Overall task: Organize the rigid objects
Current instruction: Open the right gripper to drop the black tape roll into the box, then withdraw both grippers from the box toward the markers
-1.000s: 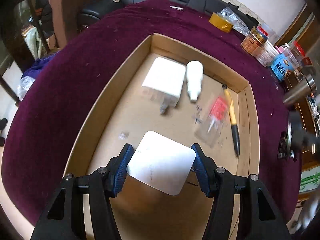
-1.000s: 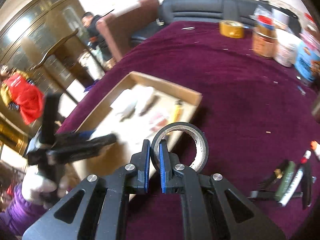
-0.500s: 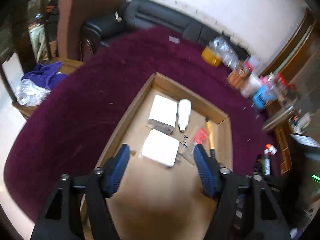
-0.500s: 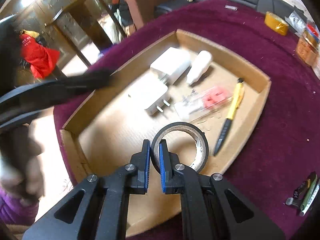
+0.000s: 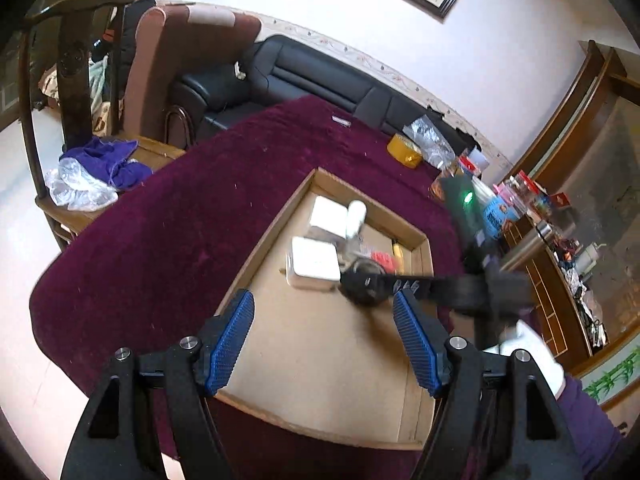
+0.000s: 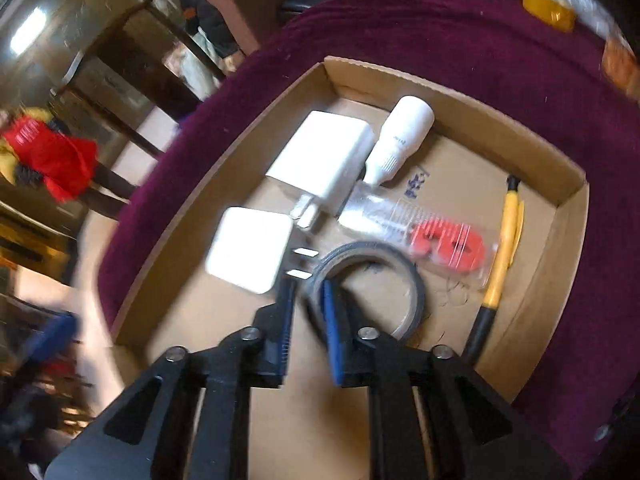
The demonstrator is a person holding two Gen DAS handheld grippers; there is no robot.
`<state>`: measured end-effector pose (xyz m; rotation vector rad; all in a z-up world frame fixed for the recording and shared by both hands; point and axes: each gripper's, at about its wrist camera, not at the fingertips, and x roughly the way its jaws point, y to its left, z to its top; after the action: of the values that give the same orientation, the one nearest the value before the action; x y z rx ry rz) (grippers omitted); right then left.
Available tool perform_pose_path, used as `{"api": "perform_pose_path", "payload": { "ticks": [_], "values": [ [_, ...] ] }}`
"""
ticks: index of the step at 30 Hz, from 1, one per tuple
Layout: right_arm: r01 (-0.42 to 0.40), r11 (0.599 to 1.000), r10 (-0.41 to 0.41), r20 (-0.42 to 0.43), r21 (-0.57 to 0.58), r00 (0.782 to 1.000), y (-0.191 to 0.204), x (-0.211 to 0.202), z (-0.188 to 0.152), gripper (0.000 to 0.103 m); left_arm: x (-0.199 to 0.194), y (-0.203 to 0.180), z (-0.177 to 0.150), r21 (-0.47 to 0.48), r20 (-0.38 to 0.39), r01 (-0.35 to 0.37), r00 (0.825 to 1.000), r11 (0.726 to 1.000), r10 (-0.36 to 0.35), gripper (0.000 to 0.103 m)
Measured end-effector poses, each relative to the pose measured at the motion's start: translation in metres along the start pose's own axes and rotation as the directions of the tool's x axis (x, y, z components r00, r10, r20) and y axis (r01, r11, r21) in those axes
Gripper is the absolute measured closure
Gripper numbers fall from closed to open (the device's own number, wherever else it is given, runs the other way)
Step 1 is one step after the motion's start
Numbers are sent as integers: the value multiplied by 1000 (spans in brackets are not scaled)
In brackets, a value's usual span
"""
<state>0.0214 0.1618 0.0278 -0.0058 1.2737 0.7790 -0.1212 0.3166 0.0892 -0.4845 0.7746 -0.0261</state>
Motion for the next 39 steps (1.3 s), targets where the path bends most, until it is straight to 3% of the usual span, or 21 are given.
{"api": "perform_pose_path", "payload": {
  "ticks": [5, 6, 8, 9, 10, 11, 12, 13, 14, 15, 17, 18, 21, 23, 25, 28, 31, 34, 39],
  "values": [
    [57, 997, -50, 154, -43, 987, -4, -71, -25, 68, -3, 1, -12, -18, -25, 2, 1000, 1000, -2, 37],
    [84, 995, -73, 199, -49, 977, -7, -91, -35, 68, -4, 0, -15, -24, -27, 7, 1000, 1000, -8, 37],
    [193, 979, -162, 343, -58, 925, -13, -140, -54, 68, -7, -7, -21, -12, -19, 14, 1000, 1000, -14, 37],
    [276, 960, -231, 425, -47, 875, -14, -163, -62, 68, -10, -12, -24, 3, -10, 19, 1000, 1000, -19, 37],
    [406, 914, -336, 545, -9, 768, -18, -196, -83, 68, -14, -19, -26, 25, 3, 25, 1000, 999, -25, 37],
    [487, 872, -401, 625, 38, 670, -20, -220, -100, 62, -18, -30, -30, 62, 23, 36, 999, 997, -37, 37],
    [531, 842, -441, 684, 93, 581, -28, -240, -116, 36, -21, -41, -34, 101, 39, 49, 998, 994, -53, 37],
    [542, 829, -459, 721, 139, 518, -35, -252, -128, 19, -23, -50, -36, 130, 47, 55, 997, 990, -62, 35],
    [525, 823, -478, 766, 219, 430, -55, -272, -151, 0, -24, -67, -39, 181, 54, 62, 996, 982, -73, 30],
    [503, 827, -494, 750, 251, 440, -74, -280, -159, 0, -23, -79, -43, 217, 55, 69, 995, 974, -83, 26],
    [433, 852, -516, 610, 294, 601, -124, -276, -161, 0, -17, -108, -49, 286, 24, 103, 993, 953, -114, 22],
    [385, 855, -519, 557, 349, 648, -151, -273, -166, 0, -10, -121, -54, 306, -8, 131, 991, 943, -135, 22],
    [310, 795, -563, 443, 522, 697, -223, -259, -197, 4, 14, -151, -68, 313, -121, 221, 974, 924, -192, 22],
    [277, 743, -589, 399, 609, 703, -263, -254, -214, 4, 32, -171, -83, 319, -202, 258, 959, 912, -201, 23],
    [210, 717, -574, 392, 665, 719, -297, -252, -221, 4, 46, -187, -95, 327, -274, 286, 941, 901, -199, 23],
    [91, 690, -530, 415, 718, 740, -332, -241, -231, 8, 66, -212, -108, 325, -382, 342, 900, 882, -208, 23],
    [25, 691, -506, 459, 722, 730, -352, -236, -242, 7, 80, -234, -107, 357, -396, 324, 902, 876, -172, 23],
    [30, 713, -500, 477, 701, 722, -346, -236, -239, 8, 95, -250, -99, 360, -393, 305, 907, 882, -153, 23],
    [84, 731, -507, 457, 677, 730, -336, -230, -233, 7, 140, -275, -79, 330, -394, 308, 904, 892, -166, 23]
  ]
}}
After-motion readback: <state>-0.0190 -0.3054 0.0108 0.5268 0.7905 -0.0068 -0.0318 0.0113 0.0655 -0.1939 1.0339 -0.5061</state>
